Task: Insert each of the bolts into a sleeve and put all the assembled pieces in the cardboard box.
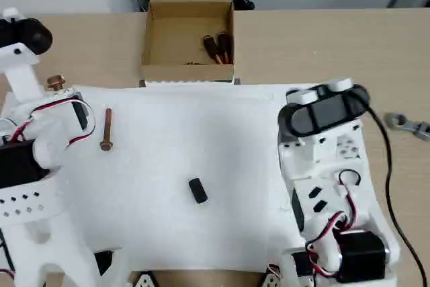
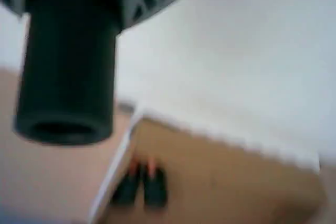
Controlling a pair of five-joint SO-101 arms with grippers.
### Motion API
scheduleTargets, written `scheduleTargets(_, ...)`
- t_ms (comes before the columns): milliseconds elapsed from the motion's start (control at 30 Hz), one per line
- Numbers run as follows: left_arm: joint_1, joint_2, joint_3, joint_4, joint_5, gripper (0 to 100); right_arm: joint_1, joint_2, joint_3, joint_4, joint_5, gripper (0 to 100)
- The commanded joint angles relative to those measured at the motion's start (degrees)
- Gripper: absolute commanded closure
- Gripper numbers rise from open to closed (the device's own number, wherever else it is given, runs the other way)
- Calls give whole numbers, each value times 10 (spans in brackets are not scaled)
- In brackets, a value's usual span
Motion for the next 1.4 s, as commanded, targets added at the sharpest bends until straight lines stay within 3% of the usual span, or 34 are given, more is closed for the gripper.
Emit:
scheduleTargets(0,4,-19,-28,-15,3,994,-7,15,-3,-107,-35,995)
scheduleTargets(200,1,-19,-28,-15,2,994,-11,89,-43,-186,-43,995)
scheduleTargets(300,3,-19,-28,-14,2,994,-8,142,-85,-184,-120,995)
scheduleTargets(433,4,-19,-28,-12,3,994,-32,195,-132,-141,-206,993)
scheduleTargets(600,3,-19,-28,-11,3,994,-95,199,-181,-44,-258,995)
scheduleTargets(767,5,-19,-28,-11,3,994,-169,198,-222,5,-245,995)
scheduleTargets(900,5,-19,-30,-15,4,994,-251,175,-222,25,-171,995)
scheduleTargets(1033,18,-15,-47,-25,4,994,-270,133,-136,16,-58,991)
scheduleTargets(1167,63,-18,-49,-44,4,994,-271,35,66,-78,46,989)
scheduleTargets(1367,95,-15,-49,-55,4,994,-216,-160,381,-284,-64,996)
